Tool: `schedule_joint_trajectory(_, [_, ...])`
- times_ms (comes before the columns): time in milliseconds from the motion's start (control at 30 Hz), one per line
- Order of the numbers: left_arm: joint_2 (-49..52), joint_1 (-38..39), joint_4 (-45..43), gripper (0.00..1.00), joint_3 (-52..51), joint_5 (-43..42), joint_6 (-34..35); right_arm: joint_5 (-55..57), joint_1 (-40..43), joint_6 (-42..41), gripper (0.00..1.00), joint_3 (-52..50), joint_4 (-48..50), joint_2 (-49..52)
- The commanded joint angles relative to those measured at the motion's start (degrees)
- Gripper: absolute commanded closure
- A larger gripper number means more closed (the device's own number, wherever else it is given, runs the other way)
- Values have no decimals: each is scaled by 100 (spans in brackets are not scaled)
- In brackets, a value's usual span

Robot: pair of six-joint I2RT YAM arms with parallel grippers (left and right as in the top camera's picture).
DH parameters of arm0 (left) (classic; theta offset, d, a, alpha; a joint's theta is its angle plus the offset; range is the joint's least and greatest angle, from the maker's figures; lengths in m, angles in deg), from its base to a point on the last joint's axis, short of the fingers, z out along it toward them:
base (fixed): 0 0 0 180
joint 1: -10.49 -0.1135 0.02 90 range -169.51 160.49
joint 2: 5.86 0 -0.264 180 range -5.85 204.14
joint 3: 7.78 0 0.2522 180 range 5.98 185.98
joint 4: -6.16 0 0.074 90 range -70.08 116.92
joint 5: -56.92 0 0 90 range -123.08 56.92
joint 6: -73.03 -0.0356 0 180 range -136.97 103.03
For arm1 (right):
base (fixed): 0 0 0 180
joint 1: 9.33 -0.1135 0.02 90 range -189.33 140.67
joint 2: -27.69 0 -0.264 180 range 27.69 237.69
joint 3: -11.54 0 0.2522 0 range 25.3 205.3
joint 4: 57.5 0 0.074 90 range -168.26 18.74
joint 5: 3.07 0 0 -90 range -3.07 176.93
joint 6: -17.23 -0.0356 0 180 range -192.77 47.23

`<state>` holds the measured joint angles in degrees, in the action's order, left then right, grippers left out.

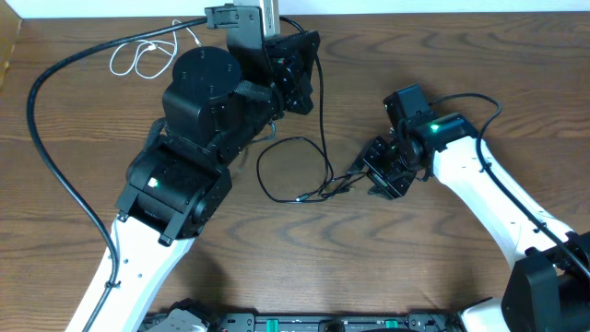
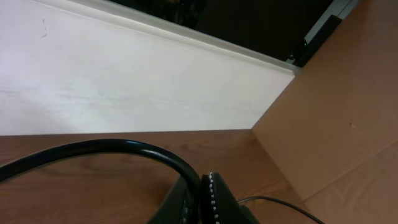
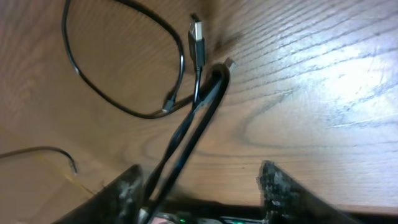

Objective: Untangle cables

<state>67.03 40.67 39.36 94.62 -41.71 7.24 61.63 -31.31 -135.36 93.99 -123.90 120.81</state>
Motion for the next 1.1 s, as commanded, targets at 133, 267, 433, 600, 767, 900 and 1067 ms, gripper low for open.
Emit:
schedule_joint_trajectory(133, [-2,-9,-39,93,72,74,13,442,-31,-468,52,-24,125,-11])
schedule_joint_trajectory(267, [-2,-9,-39,93,72,74,13,439,-31,-470,58,-24,166,-11])
schedule_joint_trajectory(433, [-2,-9,-39,93,72,74,13,437,-31,-470,67,-24,164,-11])
schedule_joint_trajectory(600, [-2,-9,-42,92,72,74,13,433,-31,-470,69,-24,164,-11])
schedule_joint_trajectory(767, [-2,-9,-46,93,72,74,13,393,-52,-520,68,-24,153,-11])
schedule_joint_trajectory(900, [-2,-9,-48,92,74,74,15,396,-122,-706,65,-24,144,-11])
schedule_joint_trajectory(1067, [-2,-9,-46,93,74,72,15,396,-155,-730,71,-24,168,-11])
